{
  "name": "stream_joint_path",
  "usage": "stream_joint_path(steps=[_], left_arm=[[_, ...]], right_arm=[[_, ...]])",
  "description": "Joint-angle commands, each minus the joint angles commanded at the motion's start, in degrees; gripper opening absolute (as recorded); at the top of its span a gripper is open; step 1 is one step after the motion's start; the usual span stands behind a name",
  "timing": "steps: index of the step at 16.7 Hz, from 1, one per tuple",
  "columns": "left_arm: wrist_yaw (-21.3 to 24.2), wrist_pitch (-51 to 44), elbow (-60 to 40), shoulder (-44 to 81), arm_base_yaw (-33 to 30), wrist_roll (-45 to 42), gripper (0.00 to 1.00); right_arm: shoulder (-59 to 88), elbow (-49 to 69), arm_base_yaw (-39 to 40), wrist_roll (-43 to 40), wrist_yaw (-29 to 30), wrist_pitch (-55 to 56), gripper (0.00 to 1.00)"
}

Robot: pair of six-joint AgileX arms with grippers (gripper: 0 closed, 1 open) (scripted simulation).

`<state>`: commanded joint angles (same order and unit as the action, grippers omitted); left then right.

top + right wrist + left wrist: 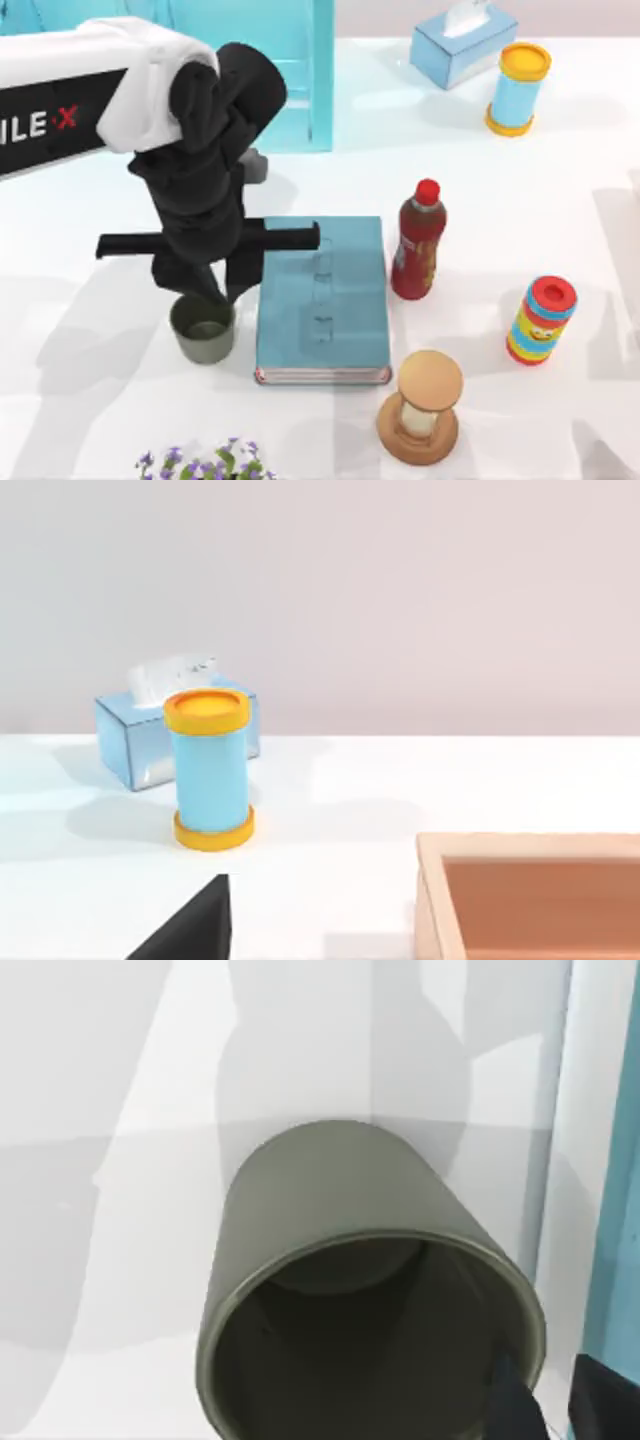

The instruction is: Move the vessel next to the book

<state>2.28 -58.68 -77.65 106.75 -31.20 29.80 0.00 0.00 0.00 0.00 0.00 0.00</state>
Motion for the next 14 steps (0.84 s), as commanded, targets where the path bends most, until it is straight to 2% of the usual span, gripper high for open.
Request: stream_joint_path(steps=[8,14], left_arm=[[0.0,0.0,0.0,0.0,0.0,0.0,0.98],[0.0,0.0,0.0,0.0,0.0,0.0,1.0]], right_arm=[[0.0,0.0,0.0,0.0,0.0,0.0,1.0],[0.0,0.0,0.0,0.0,0.0,0.0,1.0]])
